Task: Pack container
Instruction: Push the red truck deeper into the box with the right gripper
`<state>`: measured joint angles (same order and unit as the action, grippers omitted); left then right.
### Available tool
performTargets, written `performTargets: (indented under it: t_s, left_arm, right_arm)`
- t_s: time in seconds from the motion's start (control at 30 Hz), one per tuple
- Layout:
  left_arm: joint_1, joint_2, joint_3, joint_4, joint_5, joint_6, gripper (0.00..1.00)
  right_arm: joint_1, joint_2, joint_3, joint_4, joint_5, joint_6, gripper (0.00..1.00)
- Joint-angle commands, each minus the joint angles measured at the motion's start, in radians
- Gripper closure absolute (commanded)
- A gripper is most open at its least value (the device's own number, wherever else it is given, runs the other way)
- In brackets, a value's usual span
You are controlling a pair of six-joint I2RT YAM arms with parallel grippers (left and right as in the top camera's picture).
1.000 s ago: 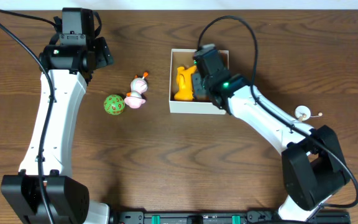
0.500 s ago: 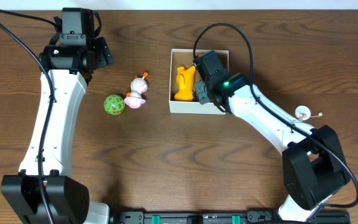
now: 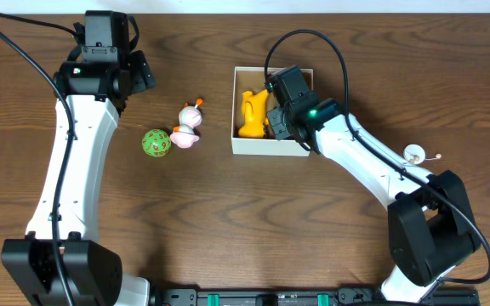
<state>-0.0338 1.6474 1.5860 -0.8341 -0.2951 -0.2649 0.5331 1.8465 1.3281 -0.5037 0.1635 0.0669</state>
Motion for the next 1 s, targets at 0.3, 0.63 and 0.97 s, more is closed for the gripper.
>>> performTargets:
  t_s: [0.3, 0.63, 0.97]
  left_arm:
    - [0.003, 0.001, 0.002, -0.003, -0.010, 0.001, 0.02]
    - [0.003, 0.001, 0.002, -0.003, -0.010, 0.001, 0.02]
    - [0.004, 0.001, 0.002, -0.003, -0.010, 0.001, 0.02]
  right_arm:
    - [-0.005, 0.082, 0.014, 0.033, -0.047, -0.182, 0.89]
    - [-0.022, 0.135, 0.015, 0.131, 0.029, -0.204, 0.89]
    - [-0.024, 0.135, 0.015, 0.197, 0.076, -0.214, 0.90]
